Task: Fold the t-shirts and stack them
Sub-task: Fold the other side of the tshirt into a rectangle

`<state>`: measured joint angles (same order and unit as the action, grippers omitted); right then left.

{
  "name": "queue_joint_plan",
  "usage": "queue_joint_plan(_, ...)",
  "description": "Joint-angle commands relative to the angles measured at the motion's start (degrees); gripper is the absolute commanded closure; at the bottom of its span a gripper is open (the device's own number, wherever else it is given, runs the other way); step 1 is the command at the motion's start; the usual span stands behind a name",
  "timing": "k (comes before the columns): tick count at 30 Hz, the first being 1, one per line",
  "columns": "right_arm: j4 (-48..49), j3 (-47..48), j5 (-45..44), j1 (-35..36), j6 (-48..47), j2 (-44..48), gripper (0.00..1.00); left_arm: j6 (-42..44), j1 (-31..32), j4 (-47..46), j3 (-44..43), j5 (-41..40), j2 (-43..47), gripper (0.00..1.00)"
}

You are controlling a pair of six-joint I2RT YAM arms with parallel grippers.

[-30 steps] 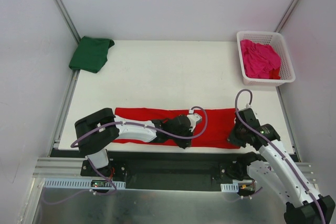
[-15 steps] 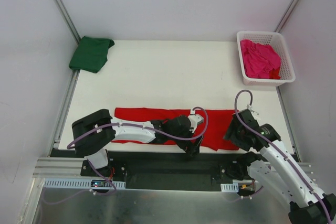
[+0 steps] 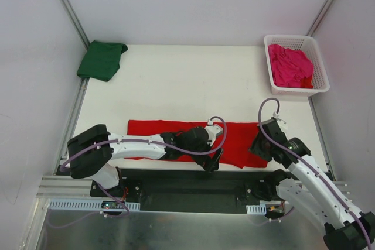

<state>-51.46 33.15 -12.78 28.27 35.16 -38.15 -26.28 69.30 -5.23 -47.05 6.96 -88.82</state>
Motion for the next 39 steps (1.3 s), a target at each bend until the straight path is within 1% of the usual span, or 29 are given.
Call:
queue_joint_plan(1, 5.31, -1.41, -0.49, 0.91, 1.23, -2.36, 0.57, 1.15, -0.22, 1.63, -1.29, -1.68, 2.94, 0.01)
queue_joint_plan(5, 6.81, -2.29, -1.81, 1.52, 1.84, -4.03, 0.6, 1.41, -0.22, 2.16, -0.5, -2.83, 3.21, 0.01)
queue_joint_plan(12, 9.18, -2.91, -5.5, 1.79, 2.64, -6.58, 0.6, 1.15, -0.3, 2.42, 2.75, -6.08, 5.67, 0.01)
queue_joint_plan(16, 11.38, -2.65, -6.73, 1.79, 2.02, -8.6, 0.6, 1.06, -1.44, 2.51, 5.47, -6.7, 7.34, 0.01)
queue_joint_plan(19, 12.69, -2.21, -7.35, 1.87, 1.58, -10.09, 0.65, 0.53, -2.24, 2.42, 7.22, -6.7, 8.83, 0.01)
queue_joint_plan(24, 16.03, -2.12, -8.32, 1.79, 1.06, -13.87, 0.68, 0.27, -3.29, 2.51, 9.16, -8.45, 9.54, 0.01)
queue_joint_plan(27, 18.93, -2.21, -8.06, 1.79, 0.79, -16.86, 0.74, 0.09, -3.64, 2.42, 9.6, -8.72, 9.45, 0.01)
queue_joint_plan(28, 19.64, -2.21, -7.71, 1.87, 0.53, -17.56, 0.79, 0.18, -3.82, 2.51, 9.69, -8.72, 9.45, 0.01)
queue_joint_plan(30, 21.57, -2.12, -7.44, 1.79, 0.35, -19.85, 0.85, 0.27, -3.91, 2.51, 9.96, -8.81, 9.45, 0.01)
queue_joint_plan(31, 22.28, -1.95, -7.18, 1.79, 0.09, -20.64, 0.92, 0.27, -4.08, 2.51, 9.96, -8.98, 9.45, 0.01)
queue_joint_plan(33, 23.24, -1.68, -7.09, 1.79, -0.18, -22.92, 0.98, 0.44, -4.43, 2.51, 10.13, -9.07, 9.45, 0.01)
queue_joint_plan(39, 23.6, -0.28, -7.35, 1.87, -0.79, -26.79, 0.98, 1.06, -6.1, 2.51, 11.36, -8.98, 9.19, 0.01)
